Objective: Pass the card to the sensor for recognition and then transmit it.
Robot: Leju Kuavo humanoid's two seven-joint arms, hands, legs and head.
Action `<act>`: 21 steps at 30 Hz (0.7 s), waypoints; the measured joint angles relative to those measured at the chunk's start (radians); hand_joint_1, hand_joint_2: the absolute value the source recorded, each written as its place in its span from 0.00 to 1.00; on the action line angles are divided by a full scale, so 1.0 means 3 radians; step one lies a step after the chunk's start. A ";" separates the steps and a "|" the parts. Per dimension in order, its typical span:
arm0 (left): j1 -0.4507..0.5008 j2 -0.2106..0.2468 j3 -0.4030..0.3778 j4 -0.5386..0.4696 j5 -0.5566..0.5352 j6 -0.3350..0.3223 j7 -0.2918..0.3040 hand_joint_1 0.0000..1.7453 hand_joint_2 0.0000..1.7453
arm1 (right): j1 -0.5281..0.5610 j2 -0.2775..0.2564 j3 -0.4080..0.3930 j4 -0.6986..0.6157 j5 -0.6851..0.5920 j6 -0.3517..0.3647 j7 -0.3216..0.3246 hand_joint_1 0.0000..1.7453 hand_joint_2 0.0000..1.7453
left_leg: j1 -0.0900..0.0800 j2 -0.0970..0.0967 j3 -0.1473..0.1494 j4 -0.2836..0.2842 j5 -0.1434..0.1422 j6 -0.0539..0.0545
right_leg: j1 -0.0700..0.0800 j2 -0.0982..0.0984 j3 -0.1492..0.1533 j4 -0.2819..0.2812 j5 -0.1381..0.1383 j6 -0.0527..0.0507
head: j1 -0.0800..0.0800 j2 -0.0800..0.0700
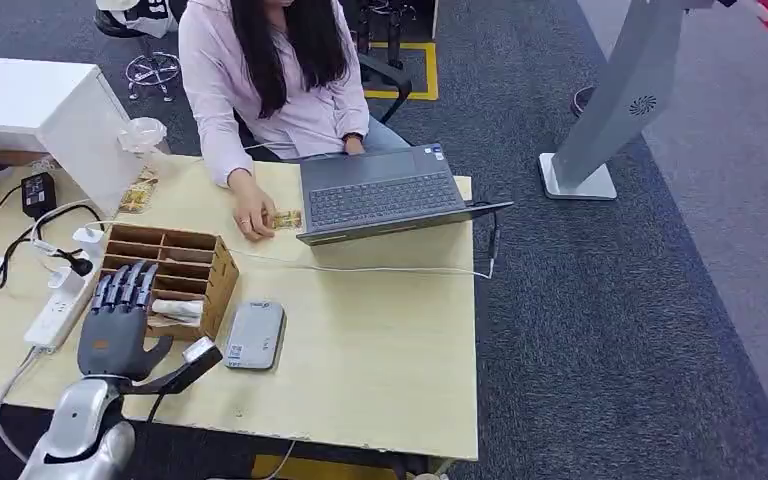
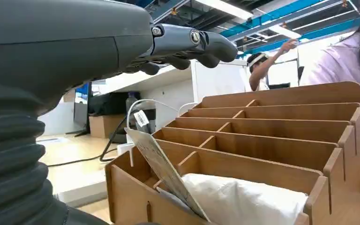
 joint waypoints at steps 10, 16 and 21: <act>-0.0074 -0.0010 0.0015 0.0169 -0.0018 0.0009 -0.0003 0.00 1.00 | 0.0000 0.0000 0.0003 0.0000 0.0011 0.0013 0.0008 0.00 1.00 | 0.0000 0.0000 0.0000 0.0000 0.0000 0.0000 | 0.0000 0.0000 0.0000 0.0000 0.0000 0.0000 | 0.0000 0.0000; -0.0086 -0.0011 0.0046 0.0240 0.0010 0.0027 -0.0049 1.00 1.00 | -0.0001 0.0000 0.0005 -0.0001 0.0020 0.0040 0.0038 0.00 1.00 | 0.0000 0.0000 0.0000 0.0000 0.0000 0.0000 | 0.0000 0.0000 0.0000 0.0000 0.0000 0.0000 | 0.0000 0.0000; -0.0089 -0.0017 0.0071 0.0270 0.0093 0.0092 -0.0186 1.00 1.00 | -0.0001 0.0000 0.0006 -0.0001 0.0020 0.0046 0.0034 0.00 1.00 | 0.0000 0.0000 0.0000 0.0000 0.0000 0.0000 | 0.0000 0.0000 0.0000 0.0000 0.0000 0.0000 | 0.0000 0.0000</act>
